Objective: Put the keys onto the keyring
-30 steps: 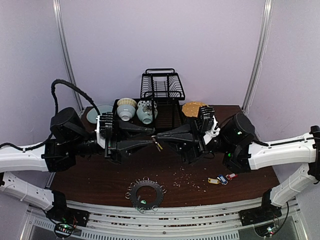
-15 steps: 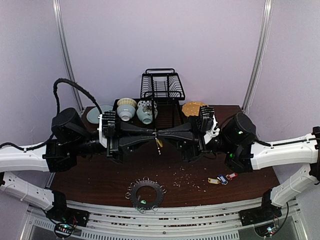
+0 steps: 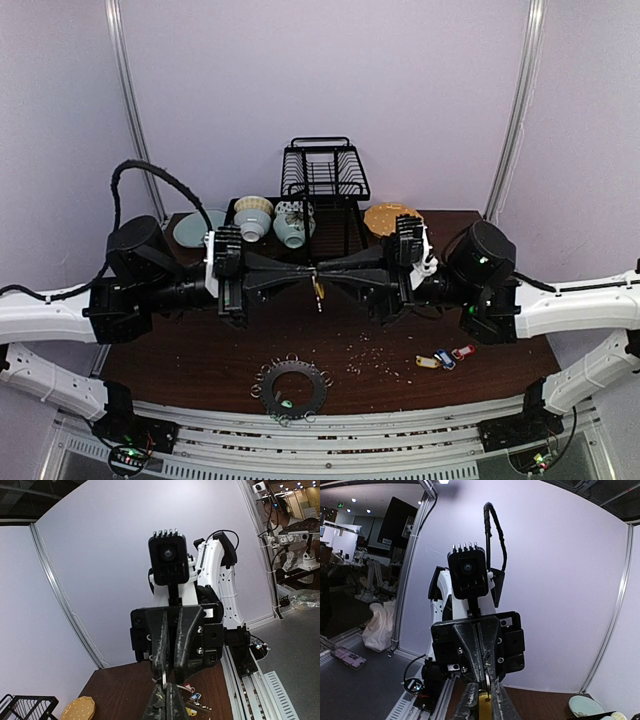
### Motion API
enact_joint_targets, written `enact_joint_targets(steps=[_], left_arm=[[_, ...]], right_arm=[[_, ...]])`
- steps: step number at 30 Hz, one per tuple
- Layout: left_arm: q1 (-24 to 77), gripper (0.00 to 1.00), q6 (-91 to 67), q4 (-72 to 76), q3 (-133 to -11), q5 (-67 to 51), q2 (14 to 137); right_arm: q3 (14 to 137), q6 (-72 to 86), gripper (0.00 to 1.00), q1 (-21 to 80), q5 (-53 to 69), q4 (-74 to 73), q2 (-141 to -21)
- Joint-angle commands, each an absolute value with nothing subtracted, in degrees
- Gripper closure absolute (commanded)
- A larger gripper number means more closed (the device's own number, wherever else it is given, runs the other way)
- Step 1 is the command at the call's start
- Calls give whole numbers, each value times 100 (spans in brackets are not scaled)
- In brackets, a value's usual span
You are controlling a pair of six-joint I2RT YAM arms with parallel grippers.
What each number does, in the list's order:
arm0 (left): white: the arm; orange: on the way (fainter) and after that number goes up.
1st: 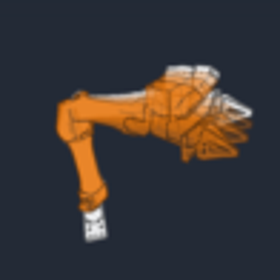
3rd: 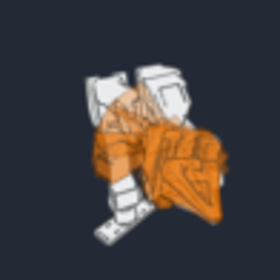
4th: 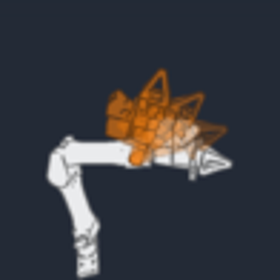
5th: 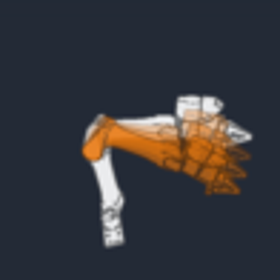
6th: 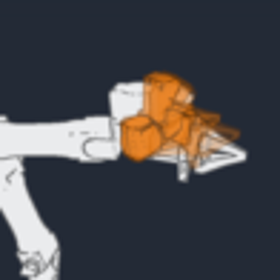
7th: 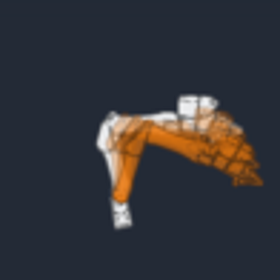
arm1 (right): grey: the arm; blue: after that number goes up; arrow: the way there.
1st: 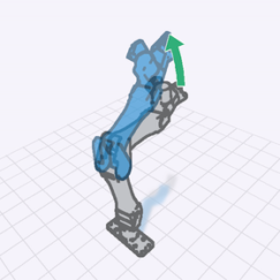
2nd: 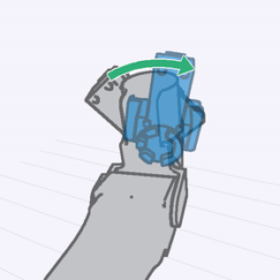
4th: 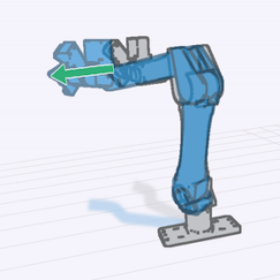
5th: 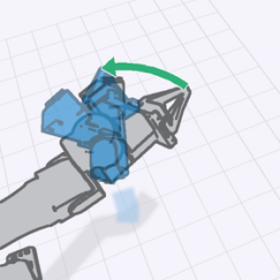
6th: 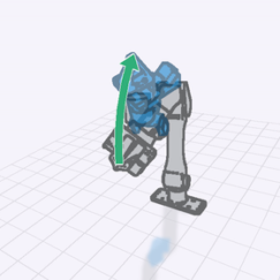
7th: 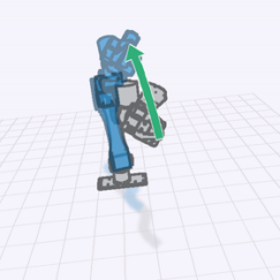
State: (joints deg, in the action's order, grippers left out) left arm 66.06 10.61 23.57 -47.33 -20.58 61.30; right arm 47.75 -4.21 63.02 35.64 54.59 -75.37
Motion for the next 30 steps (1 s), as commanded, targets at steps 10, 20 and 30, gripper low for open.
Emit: enact_joint_targets(steps=[10, 20, 30], left_arm=[[6601, 100, 1935, -1100, -6162, -759, 6091], [6737, 100, 2064, -2691, -7207, -392, 6829], [6737, 100, 2062, -2470, -7075, -683, 6680]], right_arm=[[5594, -2092, 70, 6257, 2906, 1687, -6664], [6237, -2311, 79, 6281, 2749, 838, -7179], [6329, -2306, 80, 6280, 2266, 649, -7265]])
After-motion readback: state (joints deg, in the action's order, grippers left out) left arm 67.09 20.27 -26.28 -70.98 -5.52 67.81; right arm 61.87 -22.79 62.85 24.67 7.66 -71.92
